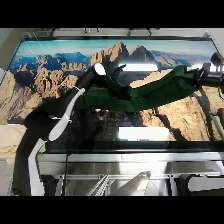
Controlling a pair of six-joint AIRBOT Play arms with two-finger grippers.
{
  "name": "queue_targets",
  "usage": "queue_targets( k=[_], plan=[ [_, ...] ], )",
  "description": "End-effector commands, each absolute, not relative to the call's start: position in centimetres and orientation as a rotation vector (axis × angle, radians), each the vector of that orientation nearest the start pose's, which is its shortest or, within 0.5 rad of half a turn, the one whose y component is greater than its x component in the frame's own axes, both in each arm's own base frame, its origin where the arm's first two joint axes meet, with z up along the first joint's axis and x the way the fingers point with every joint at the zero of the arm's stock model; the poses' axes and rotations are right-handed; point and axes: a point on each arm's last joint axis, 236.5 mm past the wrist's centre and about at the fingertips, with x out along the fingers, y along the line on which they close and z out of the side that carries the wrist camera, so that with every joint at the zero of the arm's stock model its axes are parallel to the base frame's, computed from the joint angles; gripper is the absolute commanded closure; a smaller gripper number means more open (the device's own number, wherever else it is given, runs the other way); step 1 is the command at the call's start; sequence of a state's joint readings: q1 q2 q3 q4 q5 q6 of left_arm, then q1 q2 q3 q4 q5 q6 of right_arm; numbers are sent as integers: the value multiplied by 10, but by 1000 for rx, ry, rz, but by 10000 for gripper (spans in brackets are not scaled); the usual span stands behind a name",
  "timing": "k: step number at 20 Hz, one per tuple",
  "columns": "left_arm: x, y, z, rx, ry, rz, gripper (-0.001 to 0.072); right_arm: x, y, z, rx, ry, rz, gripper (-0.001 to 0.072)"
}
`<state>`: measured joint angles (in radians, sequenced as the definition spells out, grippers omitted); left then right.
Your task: Fold the shirts.
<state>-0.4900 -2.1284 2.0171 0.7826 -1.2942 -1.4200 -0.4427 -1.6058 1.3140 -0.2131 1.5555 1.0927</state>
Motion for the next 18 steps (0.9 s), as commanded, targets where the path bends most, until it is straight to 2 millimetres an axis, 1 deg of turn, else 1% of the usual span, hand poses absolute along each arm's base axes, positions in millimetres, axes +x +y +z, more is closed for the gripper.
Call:
queue_targets(
  k=[1, 2, 3, 4, 6, 7, 9, 10, 11, 13, 14, 15, 16, 17, 18],
  plan=[
    [409, -369, 39, -213, 1341, -1038, 706, 436, 94, 152, 1035, 914, 891, 692],
    [413, -350, 67, -209, 1299, -1037, 706, 439, 117, 155, 1005, 907, 897, 692],
    [416, -332, 90, -212, 1265, -1026, 705, 445, 146, 155, 977, 901, 898, 692],
    [419, -310, 113, -215, 1230, -1010, 688, 451, 174, 152, 949, 892, 892, 692],
    [421, -268, 145, -222, 1192, -972, 687, 466, 237, 135, 874, 849, 862, 692],
    [422, -249, 158, -227, 1175, -950, 688, 471, 266, 124, 841, 831, 839, 691],
    [423, -215, 178, -242, 1140, -901, 688, 475, 326, 96, 768, 816, 818, 692],
    [424, -201, 184, -256, 1125, -875, 689, 474, 355, 80, 736, 823, 828, 692],
    [424, -190, 186, -275, 1111, -847, 689, 471, 386, 64, 715, 841, 845, 692],
    [421, -173, 176, -308, 1120, -808, 689, 459, 444, 36, 660, 881, 938, 686],
    [415, -169, 166, -322, 1142, -798, 689, 446, 469, 25, 650, 923, 1009, 473],
    [408, -165, 154, -329, 1168, -797, 689, 435, 482, 19, 640, 959, 1074, 168],
    [401, -162, 142, -336, 1194, -796, 689, 429, 487, 18, 638, 985, 1121, 99],
    [396, -159, 131, -354, 1217, -786, 688, 430, 482, 20, 643, 993, 1136, 100],
    [393, -158, 120, -362, 1230, -782, 689, 433, 471, 26, 649, 998, 1152, 154]
  ],
)
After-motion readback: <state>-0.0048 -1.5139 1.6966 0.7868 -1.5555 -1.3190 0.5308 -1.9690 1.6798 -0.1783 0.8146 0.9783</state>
